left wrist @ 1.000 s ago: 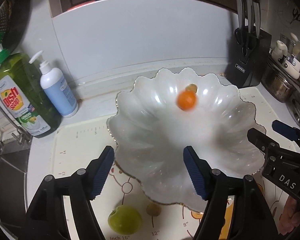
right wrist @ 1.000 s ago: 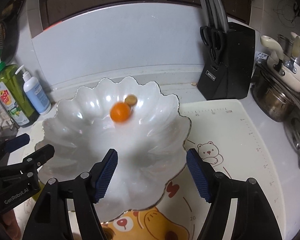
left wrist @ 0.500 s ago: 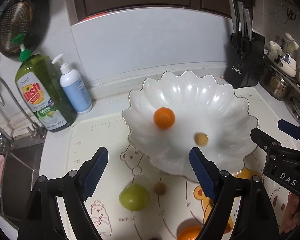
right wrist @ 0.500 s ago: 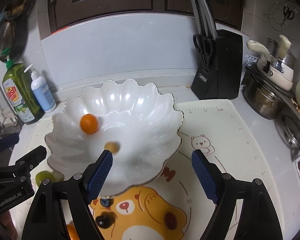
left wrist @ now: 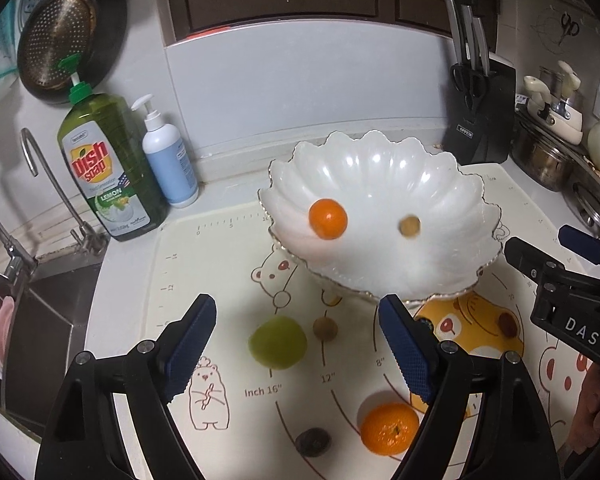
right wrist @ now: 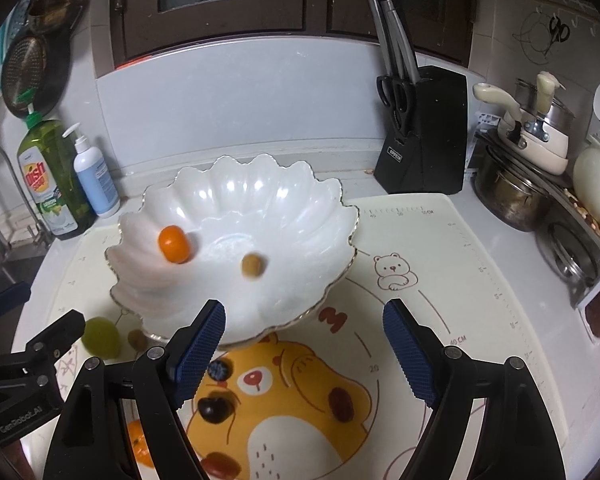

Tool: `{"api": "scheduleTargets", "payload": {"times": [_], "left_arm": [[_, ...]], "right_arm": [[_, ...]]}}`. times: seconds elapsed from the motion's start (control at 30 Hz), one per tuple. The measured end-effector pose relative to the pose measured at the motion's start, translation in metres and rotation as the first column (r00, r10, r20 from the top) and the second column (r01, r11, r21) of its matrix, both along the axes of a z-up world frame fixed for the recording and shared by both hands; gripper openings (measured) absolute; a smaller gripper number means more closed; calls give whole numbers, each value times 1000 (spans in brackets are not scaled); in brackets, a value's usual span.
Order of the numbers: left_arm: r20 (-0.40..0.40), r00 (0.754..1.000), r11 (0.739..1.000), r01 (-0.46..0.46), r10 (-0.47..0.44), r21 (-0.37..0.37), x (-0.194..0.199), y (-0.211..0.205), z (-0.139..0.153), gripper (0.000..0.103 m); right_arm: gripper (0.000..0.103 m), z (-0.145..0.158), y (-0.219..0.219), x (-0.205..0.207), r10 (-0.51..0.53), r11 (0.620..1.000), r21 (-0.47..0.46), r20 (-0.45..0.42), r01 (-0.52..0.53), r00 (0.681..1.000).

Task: Organize fruits
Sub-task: 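Move the right tool back to the mat toward the red date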

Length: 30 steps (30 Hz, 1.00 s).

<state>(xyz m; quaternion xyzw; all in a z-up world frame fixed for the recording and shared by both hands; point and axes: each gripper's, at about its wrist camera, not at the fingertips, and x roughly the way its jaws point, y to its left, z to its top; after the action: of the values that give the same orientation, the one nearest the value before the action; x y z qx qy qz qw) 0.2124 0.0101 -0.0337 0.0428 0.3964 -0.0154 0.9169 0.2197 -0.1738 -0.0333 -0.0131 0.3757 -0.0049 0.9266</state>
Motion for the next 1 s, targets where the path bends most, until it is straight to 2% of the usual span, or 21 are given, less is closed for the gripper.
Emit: {"api": "scheduleTargets", "payload": {"times": [0.47, 1.0], "left_arm": [[37, 999, 999, -15, 14, 31, -31, 6, -5, 84], [2, 1000, 999, -28, 28, 35, -62, 11, -36, 84]], "right_arm": [[82, -5, 7, -31, 18, 1000, 8, 16, -19, 1000], [82, -29, 17, -63, 46, 999, 0, -29, -46, 999]]}}
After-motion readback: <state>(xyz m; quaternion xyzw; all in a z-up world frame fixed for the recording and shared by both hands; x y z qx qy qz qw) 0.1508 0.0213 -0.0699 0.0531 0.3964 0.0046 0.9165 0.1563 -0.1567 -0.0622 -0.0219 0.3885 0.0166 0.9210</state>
